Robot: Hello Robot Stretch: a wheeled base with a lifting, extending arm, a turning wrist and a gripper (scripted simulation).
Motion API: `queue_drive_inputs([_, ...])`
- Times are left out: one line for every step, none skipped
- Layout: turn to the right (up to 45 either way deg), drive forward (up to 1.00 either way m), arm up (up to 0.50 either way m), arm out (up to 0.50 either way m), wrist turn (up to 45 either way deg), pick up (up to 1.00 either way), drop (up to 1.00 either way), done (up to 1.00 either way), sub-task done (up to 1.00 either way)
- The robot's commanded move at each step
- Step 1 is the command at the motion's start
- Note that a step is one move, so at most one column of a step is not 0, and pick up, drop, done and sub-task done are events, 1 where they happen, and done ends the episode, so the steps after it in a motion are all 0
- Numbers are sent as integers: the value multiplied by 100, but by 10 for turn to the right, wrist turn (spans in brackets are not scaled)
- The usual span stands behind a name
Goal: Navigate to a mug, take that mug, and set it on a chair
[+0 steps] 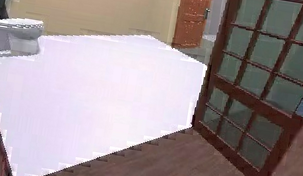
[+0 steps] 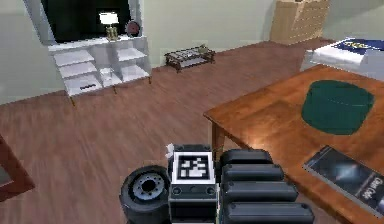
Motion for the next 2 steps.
queue_drive_inputs([450,0,0,0,0,0,0,0,0])
queue_drive_inputs([60,0,0,0,0,0,0,0,0])
